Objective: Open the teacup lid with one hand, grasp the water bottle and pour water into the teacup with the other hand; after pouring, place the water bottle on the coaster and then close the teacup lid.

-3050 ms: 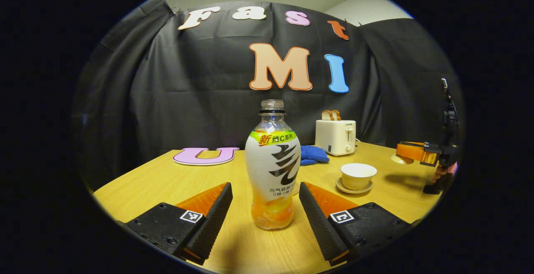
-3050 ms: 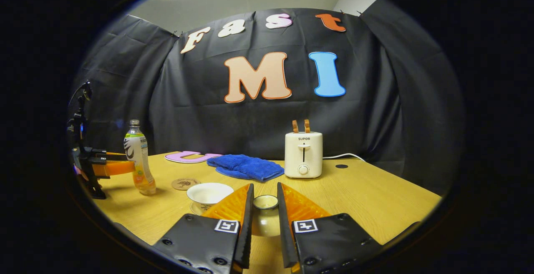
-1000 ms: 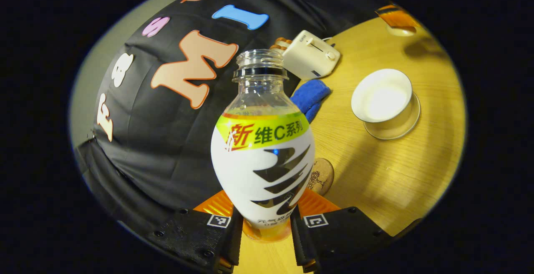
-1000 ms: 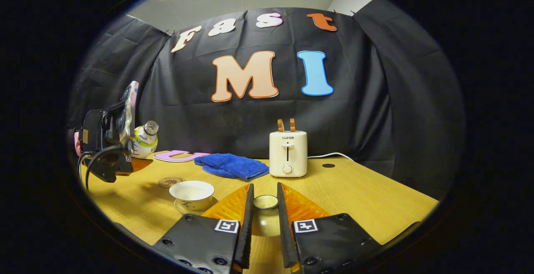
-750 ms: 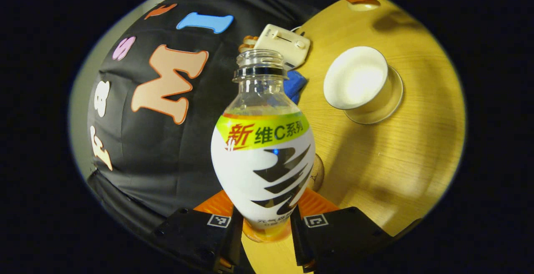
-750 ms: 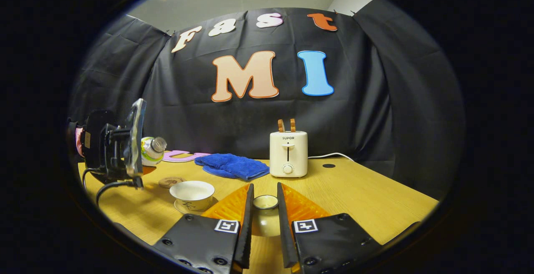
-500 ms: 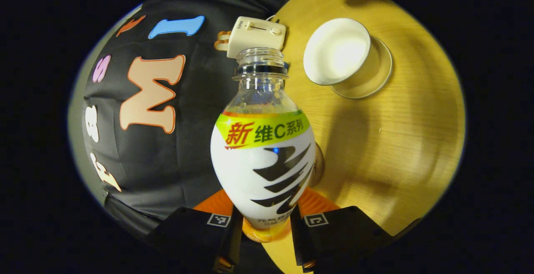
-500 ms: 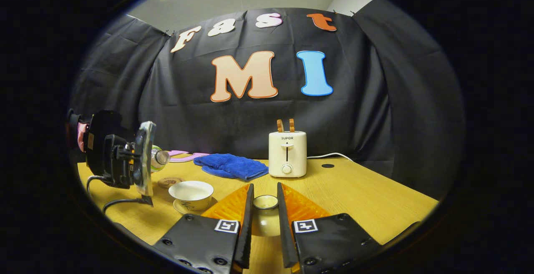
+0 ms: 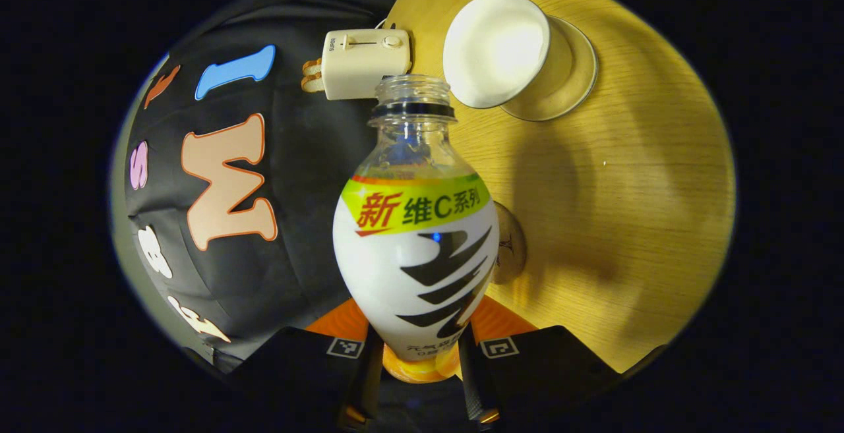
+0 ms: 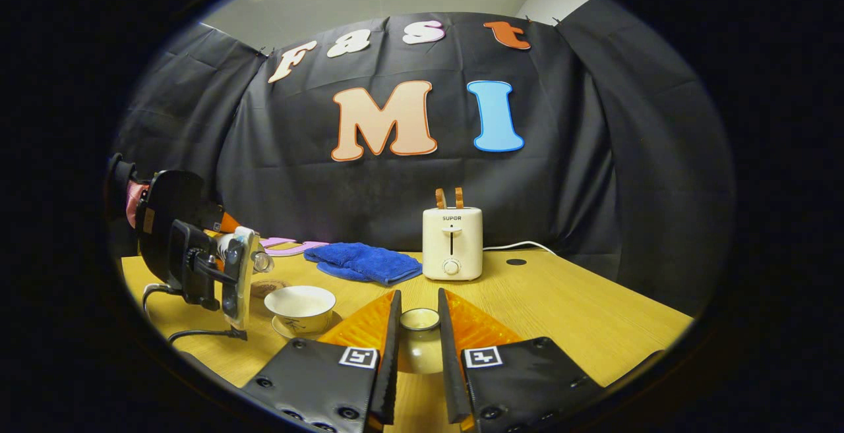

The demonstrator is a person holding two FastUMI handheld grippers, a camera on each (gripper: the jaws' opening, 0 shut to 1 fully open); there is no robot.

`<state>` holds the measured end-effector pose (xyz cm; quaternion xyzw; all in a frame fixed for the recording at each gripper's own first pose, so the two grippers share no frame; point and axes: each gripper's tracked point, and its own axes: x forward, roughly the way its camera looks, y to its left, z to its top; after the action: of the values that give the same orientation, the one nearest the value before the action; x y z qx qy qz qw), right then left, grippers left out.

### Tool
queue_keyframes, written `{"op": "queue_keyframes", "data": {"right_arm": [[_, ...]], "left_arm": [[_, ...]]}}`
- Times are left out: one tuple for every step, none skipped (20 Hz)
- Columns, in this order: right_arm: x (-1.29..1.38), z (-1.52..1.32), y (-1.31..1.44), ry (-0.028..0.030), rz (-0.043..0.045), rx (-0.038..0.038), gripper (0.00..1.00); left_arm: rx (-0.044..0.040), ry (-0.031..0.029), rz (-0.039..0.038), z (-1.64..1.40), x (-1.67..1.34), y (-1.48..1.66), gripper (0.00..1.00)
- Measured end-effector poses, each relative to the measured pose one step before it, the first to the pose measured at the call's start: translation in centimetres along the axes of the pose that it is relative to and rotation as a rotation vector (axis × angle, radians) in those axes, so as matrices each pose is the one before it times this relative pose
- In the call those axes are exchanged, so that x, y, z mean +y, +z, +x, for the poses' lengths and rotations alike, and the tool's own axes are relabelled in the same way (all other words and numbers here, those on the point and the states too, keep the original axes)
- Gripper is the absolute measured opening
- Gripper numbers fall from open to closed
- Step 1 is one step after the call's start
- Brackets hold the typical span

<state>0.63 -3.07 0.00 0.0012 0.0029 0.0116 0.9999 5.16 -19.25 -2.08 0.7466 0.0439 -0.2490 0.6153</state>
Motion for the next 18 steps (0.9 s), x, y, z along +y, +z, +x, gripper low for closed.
{"op": "queue_keyframes", "data": {"right_arm": [[0.023,-0.025,-0.025,0.00021,-0.00034,-0.00042,0.33],[0.011,-0.026,0.057,-0.00017,0.00016,0.00023,0.34],[-0.004,0.019,-0.027,0.00014,-0.00003,0.00004,0.34],[-0.029,-0.011,-0.007,0.00010,-0.00011,-0.00005,0.33],[0.015,0.014,-0.005,-0.00004,0.00019,0.00003,0.33],[0.013,-0.003,0.026,0.00007,-0.00014,0.00017,0.33],[-0.014,0.018,-0.078,-0.00012,0.00002,0.00006,0.33],[0.007,-0.022,0.051,0.00005,-0.00039,-0.00034,0.34],[-0.014,-0.026,-0.011,-0.00021,0.00030,0.00037,0.34],[0.013,-0.009,0.023,0.00012,-0.00008,-0.00012,0.34],[0.038,0.003,-0.027,-0.00002,-0.00034,-0.00027,0.34],[-0.031,-0.036,0.004,-0.00008,0.00037,0.00038,0.33],[0.015,-0.007,0.023,0.00009,-0.00040,-0.00027,0.33],[-0.030,0.047,0.025,0.00002,0.00018,0.00008,0.33],[-0.010,0.049,-0.047,-0.00010,0.00005,0.00020,0.33],[0.016,-0.007,0.015,0.00006,-0.00039,-0.00031,0.34],[0.013,-0.034,-0.016,-0.00002,-0.00001,0.00001,0.34],[0.005,0.012,0.035,0.00005,0.00001,-0.00001,0.33]], "left_arm": [[0.00494,-0.00080,0.01328,-0.112,0.073,-0.039,0.48],[0.00674,-0.00276,0.01713,-0.040,0.067,-0.013,0.48],[0.00740,-0.00153,0.02074,-0.097,0.166,-0.079,0.49],[0.00273,0.00260,0.01973,0.043,0.226,0.027,0.48],[0.00263,-0.00023,0.01837,0.045,0.165,0.022,0.49],[0.00286,0.00602,0.02015,0.071,0.238,-0.036,0.48],[0.00003,0.00757,0.01760,-0.103,0.371,-0.005,0.49],[0.00488,0.00248,0.01363,0.032,0.305,0.001,0.48],[0.00300,0.00220,0.01291,0.049,0.255,0.109,0.49],[0.00221,0.00064,0.01106,-0.229,0.155,-0.080,0.49],[0.00246,0.00258,0.01017,-0.138,0.147,-0.015,0.48],[0.00429,0.00074,0.01194,-0.019,0.145,-0.052,0.48],[0.00669,0.00051,0.01224,-0.064,0.145,-0.153,0.48],[0.00590,0.00133,0.01568,-0.078,0.196,-0.066,0.49],[0.00349,0.00317,0.01438,-0.009,0.291,-0.057,0.48],[0.00311,0.00553,0.01184,-0.058,0.243,-0.031,0.49],[0.00250,0.00360,0.00794,-0.031,0.189,-0.040,0.49],[0.00498,0.00301,0.00905,-0.169,0.203,-0.148,0.49]]}}
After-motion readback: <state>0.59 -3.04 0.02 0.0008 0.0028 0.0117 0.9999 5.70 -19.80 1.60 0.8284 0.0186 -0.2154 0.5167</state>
